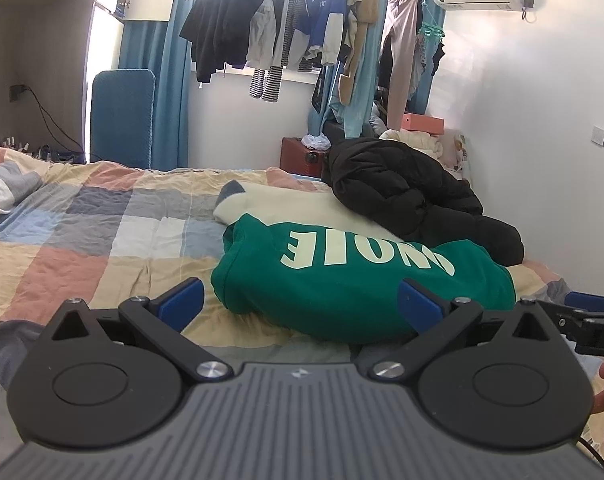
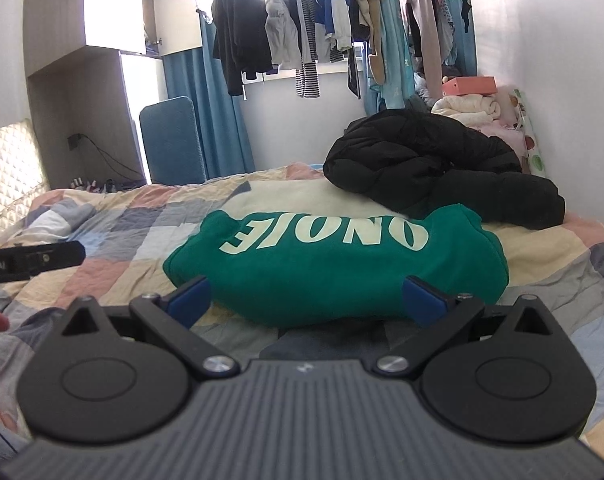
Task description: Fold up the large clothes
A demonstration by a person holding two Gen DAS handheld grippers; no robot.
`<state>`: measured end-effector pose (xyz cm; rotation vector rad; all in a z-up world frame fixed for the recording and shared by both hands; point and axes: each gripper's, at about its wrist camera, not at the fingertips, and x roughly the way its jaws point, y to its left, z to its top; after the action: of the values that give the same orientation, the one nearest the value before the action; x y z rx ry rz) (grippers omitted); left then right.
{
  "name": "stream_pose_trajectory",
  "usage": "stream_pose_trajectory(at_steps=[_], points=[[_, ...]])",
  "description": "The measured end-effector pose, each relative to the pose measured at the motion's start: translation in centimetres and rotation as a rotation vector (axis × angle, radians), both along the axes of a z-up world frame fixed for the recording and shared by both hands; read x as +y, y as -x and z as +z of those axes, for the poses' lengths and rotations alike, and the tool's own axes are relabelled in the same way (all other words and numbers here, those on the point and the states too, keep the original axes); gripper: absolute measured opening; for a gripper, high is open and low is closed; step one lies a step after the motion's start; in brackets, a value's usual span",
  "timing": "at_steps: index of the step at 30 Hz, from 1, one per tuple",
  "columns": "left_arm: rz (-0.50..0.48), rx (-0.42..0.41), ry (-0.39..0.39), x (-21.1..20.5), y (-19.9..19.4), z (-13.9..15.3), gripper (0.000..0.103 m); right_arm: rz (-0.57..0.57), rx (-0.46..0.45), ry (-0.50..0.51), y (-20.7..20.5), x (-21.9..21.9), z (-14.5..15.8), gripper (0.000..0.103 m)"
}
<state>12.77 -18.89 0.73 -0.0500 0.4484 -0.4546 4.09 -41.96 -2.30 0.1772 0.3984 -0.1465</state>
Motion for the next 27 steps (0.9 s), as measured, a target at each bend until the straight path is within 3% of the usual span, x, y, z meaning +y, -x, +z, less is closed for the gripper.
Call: stream_pose_trajectory(at_steps=[27], points=[[0.041,-0.034,-0.029,-0.5,1.7,0.9,0.103,-0.019,0.001,0.024,0.8,-0.3,0.4,0.103]])
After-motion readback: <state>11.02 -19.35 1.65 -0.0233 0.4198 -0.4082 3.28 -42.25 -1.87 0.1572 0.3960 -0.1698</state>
